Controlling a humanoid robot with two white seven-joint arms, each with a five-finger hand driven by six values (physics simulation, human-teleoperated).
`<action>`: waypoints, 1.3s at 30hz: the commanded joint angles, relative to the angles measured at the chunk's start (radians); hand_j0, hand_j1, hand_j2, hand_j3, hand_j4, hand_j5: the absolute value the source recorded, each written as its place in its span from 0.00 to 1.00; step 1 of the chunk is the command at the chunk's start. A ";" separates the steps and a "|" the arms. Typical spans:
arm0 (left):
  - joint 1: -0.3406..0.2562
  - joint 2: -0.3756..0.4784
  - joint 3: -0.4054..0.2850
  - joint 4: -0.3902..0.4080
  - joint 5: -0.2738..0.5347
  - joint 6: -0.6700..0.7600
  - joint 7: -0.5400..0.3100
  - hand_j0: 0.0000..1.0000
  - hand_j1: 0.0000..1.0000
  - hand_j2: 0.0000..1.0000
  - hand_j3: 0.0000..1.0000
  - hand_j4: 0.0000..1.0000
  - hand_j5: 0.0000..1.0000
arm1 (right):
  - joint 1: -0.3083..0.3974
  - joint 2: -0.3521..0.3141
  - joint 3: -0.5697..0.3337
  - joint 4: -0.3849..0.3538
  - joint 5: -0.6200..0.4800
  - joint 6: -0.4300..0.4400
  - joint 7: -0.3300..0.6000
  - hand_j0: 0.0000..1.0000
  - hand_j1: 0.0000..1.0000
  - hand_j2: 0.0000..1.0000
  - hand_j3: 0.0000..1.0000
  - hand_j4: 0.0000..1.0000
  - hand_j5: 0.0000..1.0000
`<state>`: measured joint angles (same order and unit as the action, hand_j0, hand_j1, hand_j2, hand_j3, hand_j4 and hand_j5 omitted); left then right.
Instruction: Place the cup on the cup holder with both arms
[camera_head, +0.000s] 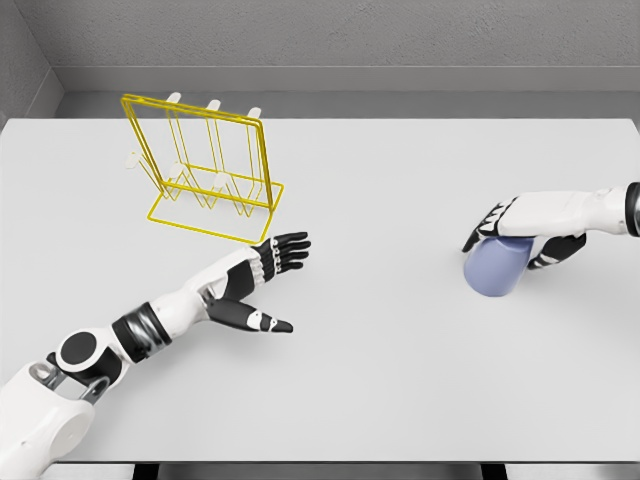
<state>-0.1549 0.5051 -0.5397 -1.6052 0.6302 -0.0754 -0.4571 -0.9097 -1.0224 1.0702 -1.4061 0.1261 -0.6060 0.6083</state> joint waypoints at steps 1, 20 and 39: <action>0.000 -0.002 0.000 0.005 0.000 0.000 0.000 1.00 1.00 1.00 1.00 1.00 1.00 | 0.000 -0.001 0.002 0.001 0.017 -0.005 0.003 0.71 0.71 0.71 0.71 0.71 0.71; 0.002 -0.007 0.006 0.005 0.006 0.016 -0.009 1.00 1.00 1.00 1.00 1.00 1.00 | -0.037 -0.007 -0.016 -0.014 0.007 -0.005 0.003 0.69 0.69 0.69 0.69 0.69 0.69; 0.003 -0.011 0.009 0.004 0.006 0.016 -0.008 1.00 1.00 1.00 1.00 1.00 1.00 | -0.084 0.001 -0.018 -0.094 -0.013 -0.005 0.003 0.69 0.69 0.69 0.69 0.69 0.69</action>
<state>-0.1519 0.4944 -0.5309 -1.5998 0.6308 -0.0597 -0.4654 -0.9940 -1.0215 1.0533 -1.4903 0.1193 -0.6135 0.6112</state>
